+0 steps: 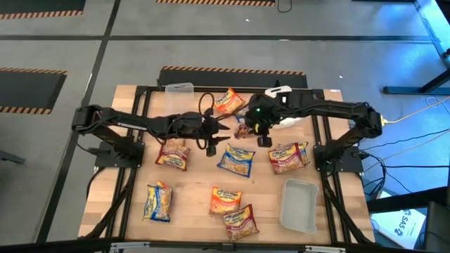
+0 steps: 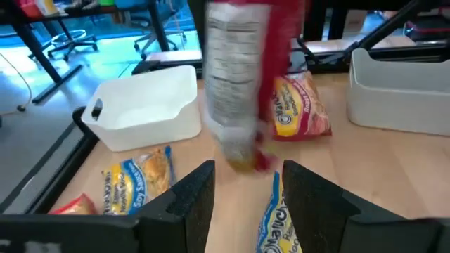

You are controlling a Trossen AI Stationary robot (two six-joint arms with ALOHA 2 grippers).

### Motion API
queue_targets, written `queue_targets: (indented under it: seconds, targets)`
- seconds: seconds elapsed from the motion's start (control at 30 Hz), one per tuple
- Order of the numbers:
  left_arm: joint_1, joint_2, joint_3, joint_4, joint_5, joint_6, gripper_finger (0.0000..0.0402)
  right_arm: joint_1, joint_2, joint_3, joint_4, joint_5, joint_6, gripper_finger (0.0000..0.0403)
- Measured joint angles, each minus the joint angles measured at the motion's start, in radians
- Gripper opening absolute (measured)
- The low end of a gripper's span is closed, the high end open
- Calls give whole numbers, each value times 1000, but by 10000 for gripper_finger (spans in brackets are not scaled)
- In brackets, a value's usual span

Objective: Sort Maruchan noodles
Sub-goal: Put the top center red noodle pack into the white bin

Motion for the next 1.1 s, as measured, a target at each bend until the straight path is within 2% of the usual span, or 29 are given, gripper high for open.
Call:
queue_targets:
  seconds: [0.17, 0.47, 0.57, 0.8, 0.93, 1.1]
  targets:
    - [-1, -33, -3, -123, 0, -20, 161, -112, -35, 0, -76, 31, -15, 90]
    - [-1, -33, -70, -124, 5, -100, 162, -418, -41, -14, -110, 173, -210, 93]
    - [-1, -33, -87, -123, 5, -116, 162, -510, -38, -50, -110, 189, -263, 93]
    - [-1, -33, -104, -91, 5, -127, 162, -640, -38, -199, 94, 73, -358, 94]
    - [-1, -33, -104, -72, 5, -129, 162, -674, -9, -273, 207, 60, -421, 94]
    - [-10, -33, -104, -59, 5, -135, 162, -709, 47, -288, 201, 64, -451, 94]
